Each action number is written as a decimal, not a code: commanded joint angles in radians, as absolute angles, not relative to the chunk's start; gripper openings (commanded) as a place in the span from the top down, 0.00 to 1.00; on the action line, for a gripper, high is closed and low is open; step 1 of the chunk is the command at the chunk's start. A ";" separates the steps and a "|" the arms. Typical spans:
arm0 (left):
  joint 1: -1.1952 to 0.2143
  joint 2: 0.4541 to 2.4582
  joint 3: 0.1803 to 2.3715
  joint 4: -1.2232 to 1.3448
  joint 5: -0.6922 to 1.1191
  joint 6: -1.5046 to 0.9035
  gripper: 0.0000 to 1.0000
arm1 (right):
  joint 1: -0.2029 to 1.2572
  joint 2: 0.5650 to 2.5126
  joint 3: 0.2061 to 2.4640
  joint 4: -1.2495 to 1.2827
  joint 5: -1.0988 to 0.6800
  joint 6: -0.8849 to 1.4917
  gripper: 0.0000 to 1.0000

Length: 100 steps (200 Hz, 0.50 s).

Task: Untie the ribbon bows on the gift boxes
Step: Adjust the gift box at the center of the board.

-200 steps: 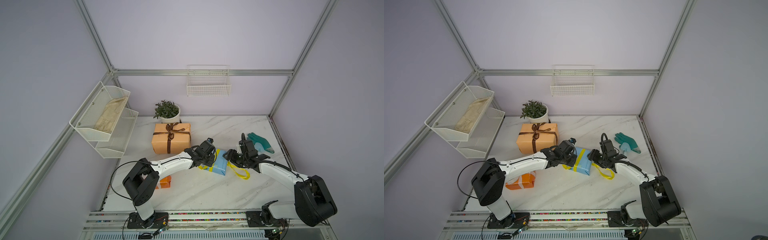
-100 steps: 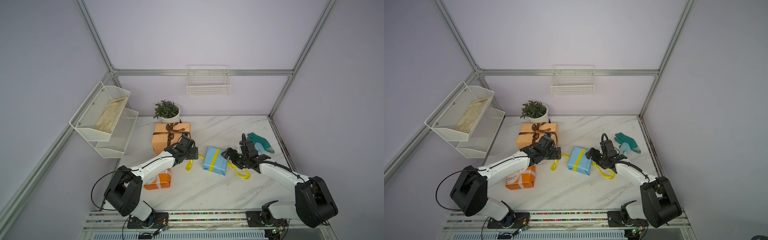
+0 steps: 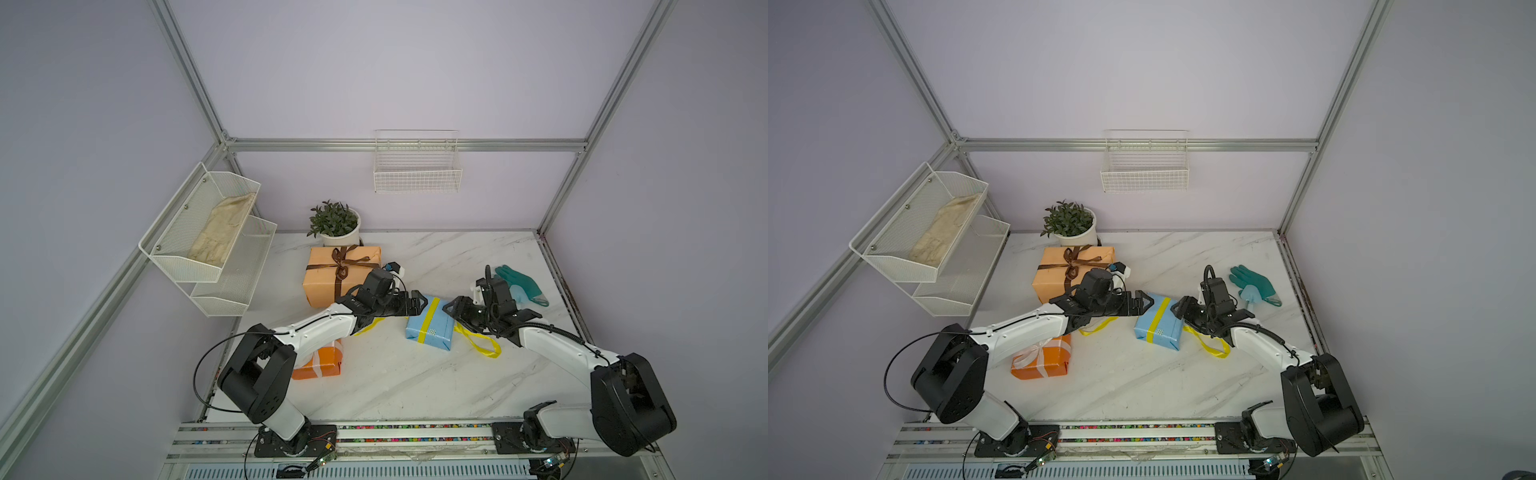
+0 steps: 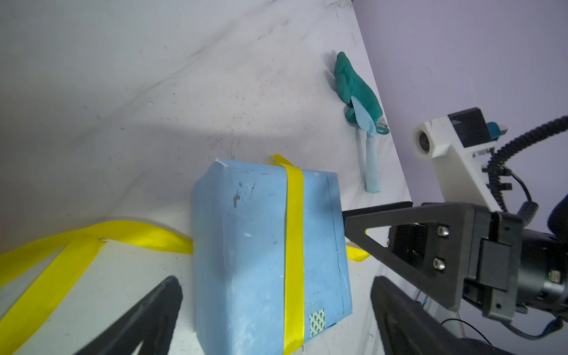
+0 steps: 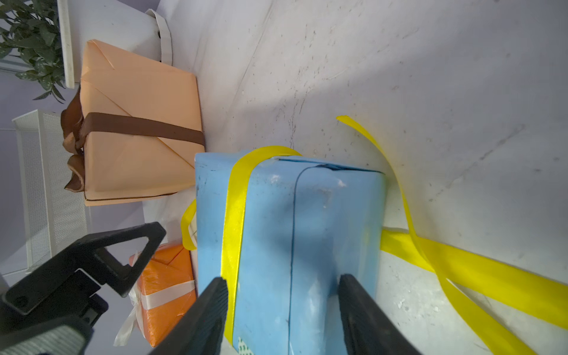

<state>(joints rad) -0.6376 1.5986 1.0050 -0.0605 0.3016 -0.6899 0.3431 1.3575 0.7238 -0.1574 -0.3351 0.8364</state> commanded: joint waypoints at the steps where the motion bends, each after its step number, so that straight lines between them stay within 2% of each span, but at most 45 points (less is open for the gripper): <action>1: -0.664 1.626 0.953 0.032 0.410 -0.749 0.03 | 0.345 1.413 0.756 -0.115 -0.329 0.841 0.39; 57: -0.694 1.603 0.878 0.042 0.428 -0.807 0.04 | 0.345 1.535 0.840 -0.077 -0.311 0.798 0.39; 79: -0.718 1.603 0.857 0.092 0.461 -0.853 0.03 | 0.340 1.575 0.893 -0.099 -0.289 0.782 0.35; 100: -0.721 1.601 0.843 0.100 0.470 -0.867 0.03 | 0.331 1.595 0.960 -0.222 -0.222 0.714 0.31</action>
